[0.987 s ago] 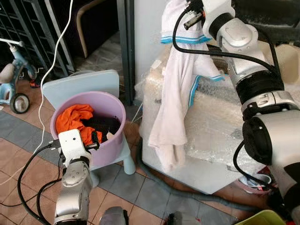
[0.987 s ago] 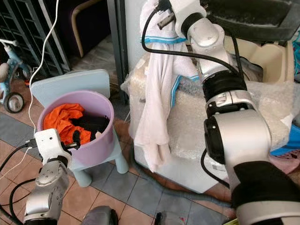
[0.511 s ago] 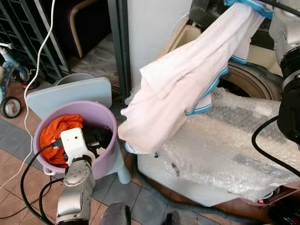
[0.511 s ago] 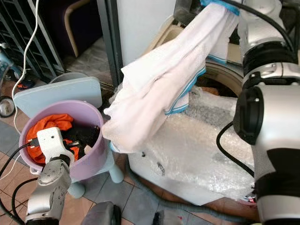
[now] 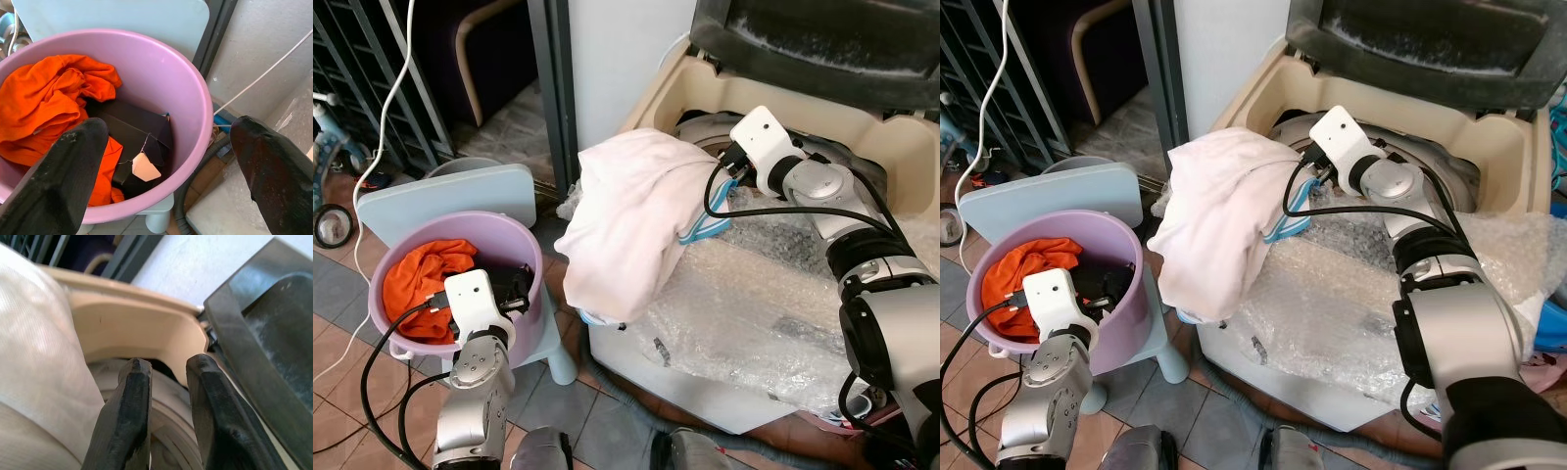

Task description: Clothes washing

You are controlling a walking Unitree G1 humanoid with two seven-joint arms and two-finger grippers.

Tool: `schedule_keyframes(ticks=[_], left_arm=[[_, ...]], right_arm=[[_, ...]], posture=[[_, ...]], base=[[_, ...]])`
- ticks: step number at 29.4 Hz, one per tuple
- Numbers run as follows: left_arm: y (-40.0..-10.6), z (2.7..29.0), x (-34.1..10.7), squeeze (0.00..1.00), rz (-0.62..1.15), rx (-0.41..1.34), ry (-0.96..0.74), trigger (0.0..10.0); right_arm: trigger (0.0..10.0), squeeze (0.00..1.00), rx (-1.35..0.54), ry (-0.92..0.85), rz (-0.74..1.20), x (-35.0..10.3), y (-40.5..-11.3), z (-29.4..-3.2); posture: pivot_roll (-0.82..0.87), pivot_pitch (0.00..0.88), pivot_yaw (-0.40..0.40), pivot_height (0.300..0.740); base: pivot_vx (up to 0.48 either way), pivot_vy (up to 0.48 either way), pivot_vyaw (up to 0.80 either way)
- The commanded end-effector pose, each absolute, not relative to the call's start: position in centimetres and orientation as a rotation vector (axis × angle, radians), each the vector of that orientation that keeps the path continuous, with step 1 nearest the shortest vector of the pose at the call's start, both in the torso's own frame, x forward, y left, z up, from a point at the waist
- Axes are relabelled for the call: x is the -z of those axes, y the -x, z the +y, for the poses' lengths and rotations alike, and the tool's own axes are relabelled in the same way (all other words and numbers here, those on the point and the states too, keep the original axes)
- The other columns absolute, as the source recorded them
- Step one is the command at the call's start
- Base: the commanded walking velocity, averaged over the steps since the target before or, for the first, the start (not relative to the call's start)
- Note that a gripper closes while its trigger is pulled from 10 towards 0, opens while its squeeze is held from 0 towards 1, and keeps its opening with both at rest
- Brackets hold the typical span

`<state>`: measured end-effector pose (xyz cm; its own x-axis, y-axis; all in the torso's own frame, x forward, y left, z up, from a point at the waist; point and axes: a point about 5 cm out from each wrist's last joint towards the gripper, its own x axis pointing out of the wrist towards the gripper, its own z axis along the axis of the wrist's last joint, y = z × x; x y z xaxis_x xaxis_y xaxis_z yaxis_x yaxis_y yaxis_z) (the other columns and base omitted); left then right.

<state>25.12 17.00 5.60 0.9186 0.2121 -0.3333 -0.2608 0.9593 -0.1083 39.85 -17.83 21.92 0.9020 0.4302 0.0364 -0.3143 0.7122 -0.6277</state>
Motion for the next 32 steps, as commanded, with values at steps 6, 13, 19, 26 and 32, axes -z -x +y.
schedule_keyframes(ticks=[6,13,19,26,32], left_arm=[[-26.2,16.5,-6.0,0.0,0.323,-0.184,0.127,10.0],[-25.7,16.1,-5.3,0.0,0.354,-0.177,0.156,10.0],[-26.1,15.5,-4.9,0.0,0.364,-0.143,0.149,10.0],[-26.4,15.0,-4.9,0.0,0.37,-0.129,0.184,10.0],[-26.5,15.0,-4.9,0.0,0.365,-0.131,0.186,10.0]], right_arm=[[10.0,1.0,-0.815,0.504,-0.319,-23.7,-35.8,-15.7],[10.0,1.0,-0.843,0.351,-0.308,-22.5,-31.5,-14.6],[10.0,0.0,-0.87,0.426,-0.201,-18.1,-29.3,-12.2],[10.0,0.0,-0.712,0.587,-0.073,-14.1,-30.2,-11.9],[0.0,0.0,-0.405,0.625,-0.029,-13.6,-32.1,-13.9]], posture=[[0.0,0.056,0.035,0.74],[-0.01,0.033,0.02,0.74],[-0.03,0.018,0.027,0.74],[-0.03,0.006,0.017,0.74],[-0.02,0.0,0.013,0.74]], base=[[0.0,0.0,0.0],[0.0,0.0,0.0],[0.0,0.0,0.0],[0.0,0.0,0.0],[0.0,0.0,0.0]])
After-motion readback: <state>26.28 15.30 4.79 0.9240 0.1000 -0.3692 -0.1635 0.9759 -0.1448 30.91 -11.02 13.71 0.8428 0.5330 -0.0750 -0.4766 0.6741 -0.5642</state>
